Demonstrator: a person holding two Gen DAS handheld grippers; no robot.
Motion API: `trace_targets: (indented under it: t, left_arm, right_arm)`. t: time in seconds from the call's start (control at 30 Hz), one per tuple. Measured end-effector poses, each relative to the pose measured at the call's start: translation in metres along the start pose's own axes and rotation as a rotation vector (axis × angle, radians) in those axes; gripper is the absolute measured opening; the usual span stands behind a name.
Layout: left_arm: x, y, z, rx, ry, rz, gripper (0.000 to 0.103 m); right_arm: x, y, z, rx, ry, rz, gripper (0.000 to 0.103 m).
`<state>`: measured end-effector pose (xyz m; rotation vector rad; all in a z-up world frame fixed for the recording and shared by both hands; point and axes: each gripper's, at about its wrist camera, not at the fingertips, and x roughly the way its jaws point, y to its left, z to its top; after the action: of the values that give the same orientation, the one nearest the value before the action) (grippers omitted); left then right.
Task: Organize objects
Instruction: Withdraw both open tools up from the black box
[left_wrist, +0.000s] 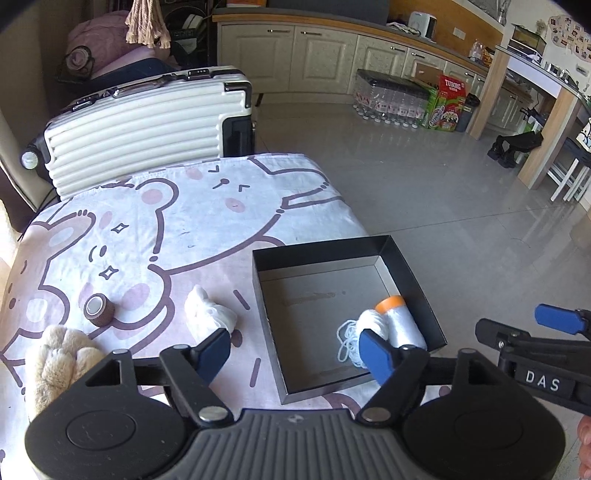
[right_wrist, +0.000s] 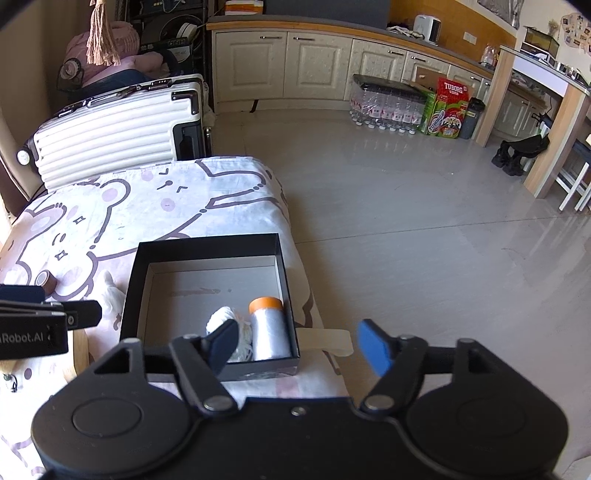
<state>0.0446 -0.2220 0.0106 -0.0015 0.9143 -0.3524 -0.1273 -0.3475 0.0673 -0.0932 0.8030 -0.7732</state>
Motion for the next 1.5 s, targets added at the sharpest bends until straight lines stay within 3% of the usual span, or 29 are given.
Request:
trace_targets:
  t: [0.43,1.17,1.5]
  left_arm:
    - [-0.002,0.009,-0.002,0.003,-0.029,0.046,0.103]
    - [-0.001,0.025,0.0,-0.021,-0.04,0.057,0.103]
    - [-0.004,0.052,-0.002,-0.044,-0.051,0.086,0.103]
  right_arm:
    - [-0.001,-0.002,-0.001,0.004,-0.029,-0.038,0.103]
    - [0.003,-0.003,0.001,0.03,-0.051,-0.044,0.103]
    - [0.006,0.022,0.008,0.015,-0.057,-0.01,0.103]
